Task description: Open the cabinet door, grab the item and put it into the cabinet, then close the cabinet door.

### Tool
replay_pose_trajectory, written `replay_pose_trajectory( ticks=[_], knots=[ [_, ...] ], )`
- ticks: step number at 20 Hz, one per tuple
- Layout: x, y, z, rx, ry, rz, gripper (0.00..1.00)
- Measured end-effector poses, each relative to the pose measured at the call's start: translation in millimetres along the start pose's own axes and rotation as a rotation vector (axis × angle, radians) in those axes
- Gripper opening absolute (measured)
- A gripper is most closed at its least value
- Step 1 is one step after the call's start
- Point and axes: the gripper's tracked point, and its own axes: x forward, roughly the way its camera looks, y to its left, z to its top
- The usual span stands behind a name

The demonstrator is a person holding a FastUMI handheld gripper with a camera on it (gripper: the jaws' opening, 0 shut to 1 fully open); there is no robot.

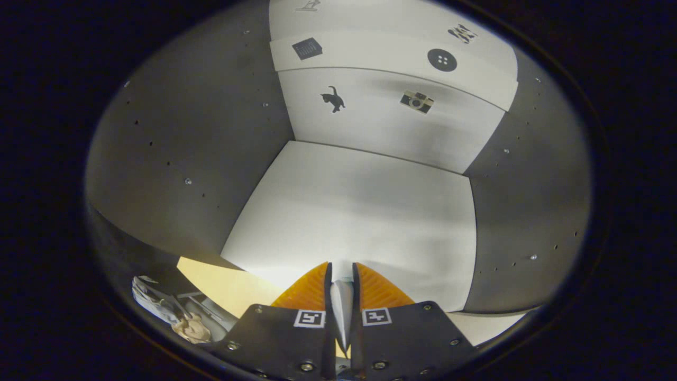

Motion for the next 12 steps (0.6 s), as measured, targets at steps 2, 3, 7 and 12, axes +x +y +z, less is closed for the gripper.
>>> replay_pose_trajectory(
  ticks=[2, 3, 7, 12],
  knots=[
    [2.4, -1.1, 0.4, -0.010, -0.004, -0.009, 0.11],
    [4.9, -0.8, 1.5, -0.007, -0.010, -0.010, 0.11],
    [2.1, 4.2, 7.2, 0.027, -0.031, 0.001, 0.24],
    [-5.1, 2.4, 15.1, 0.036, -0.096, -0.008, 0.61]
  ],
)
